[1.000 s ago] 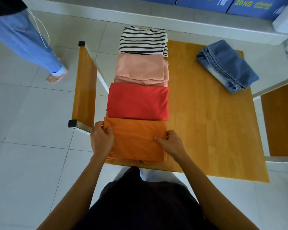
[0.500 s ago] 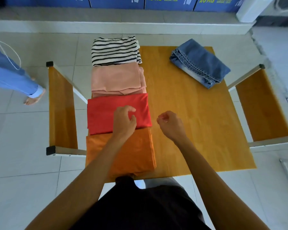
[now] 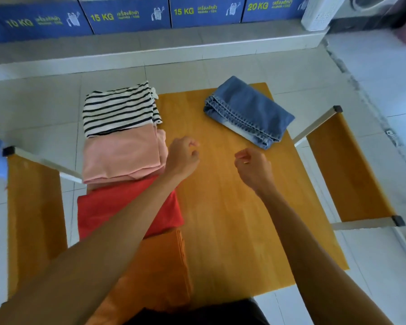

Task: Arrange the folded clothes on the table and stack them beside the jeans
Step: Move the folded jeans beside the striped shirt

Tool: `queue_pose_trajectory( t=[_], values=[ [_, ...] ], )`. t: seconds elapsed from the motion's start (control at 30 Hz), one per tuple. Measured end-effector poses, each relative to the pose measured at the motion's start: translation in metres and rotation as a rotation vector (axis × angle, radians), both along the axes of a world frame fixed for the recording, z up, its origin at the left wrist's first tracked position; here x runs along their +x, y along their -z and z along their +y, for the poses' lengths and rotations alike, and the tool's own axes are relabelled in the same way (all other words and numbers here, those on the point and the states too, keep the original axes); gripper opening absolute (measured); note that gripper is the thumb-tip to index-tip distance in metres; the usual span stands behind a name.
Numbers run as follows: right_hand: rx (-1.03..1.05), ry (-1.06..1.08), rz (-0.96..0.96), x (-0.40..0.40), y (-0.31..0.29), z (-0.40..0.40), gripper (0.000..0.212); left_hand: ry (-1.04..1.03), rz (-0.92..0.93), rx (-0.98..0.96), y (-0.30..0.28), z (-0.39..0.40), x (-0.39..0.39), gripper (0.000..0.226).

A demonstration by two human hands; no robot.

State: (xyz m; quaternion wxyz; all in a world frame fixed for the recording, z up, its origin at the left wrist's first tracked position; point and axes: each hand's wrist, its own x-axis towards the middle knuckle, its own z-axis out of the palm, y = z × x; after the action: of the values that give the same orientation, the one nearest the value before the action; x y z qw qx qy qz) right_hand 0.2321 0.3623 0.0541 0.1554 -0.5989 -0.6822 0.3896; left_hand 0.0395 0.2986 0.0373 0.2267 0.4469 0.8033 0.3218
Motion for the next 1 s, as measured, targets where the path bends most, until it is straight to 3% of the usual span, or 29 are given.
queue_pose_trajectory(
  t=[0.23, 0.33, 0.4, 0.47, 0.53, 0.73, 1.0],
  values=[
    [0.041, 0.365, 0.013, 0.017, 0.035, 0.096, 0.032, -0.055, -0.027, -0.064, 0.015, 0.118, -0.009, 0.026],
    [0.055, 0.462, -0.023, 0.016, 0.051, 0.123, 0.043, -0.152, 0.098, -0.067, 0.019, 0.161, -0.023, 0.023],
    [0.046, 0.495, -0.119, 0.011, 0.059, 0.135, 0.058, -0.095, 0.215, -0.074, 0.026, 0.183, -0.033, 0.037],
    [0.034, 0.487, -0.256, 0.006, 0.063, 0.142, 0.066, 0.001, 0.234, -0.105, 0.035, 0.198, -0.038, 0.048],
    [0.015, 0.479, -0.314, 0.006, 0.068, 0.147, 0.065, 0.04, 0.11, -0.142, 0.043, 0.204, -0.037, 0.052],
    [0.042, 0.492, 0.001, -0.001, 0.086, 0.151, 0.055, -0.044, -0.038, -0.058, 0.061, 0.181, -0.04, 0.058],
    [-0.012, 0.127, 0.045, -0.06, 0.07, 0.182, 0.055, -0.438, 0.03, -0.06, 0.073, 0.099, -0.065, 0.06]
  ],
)
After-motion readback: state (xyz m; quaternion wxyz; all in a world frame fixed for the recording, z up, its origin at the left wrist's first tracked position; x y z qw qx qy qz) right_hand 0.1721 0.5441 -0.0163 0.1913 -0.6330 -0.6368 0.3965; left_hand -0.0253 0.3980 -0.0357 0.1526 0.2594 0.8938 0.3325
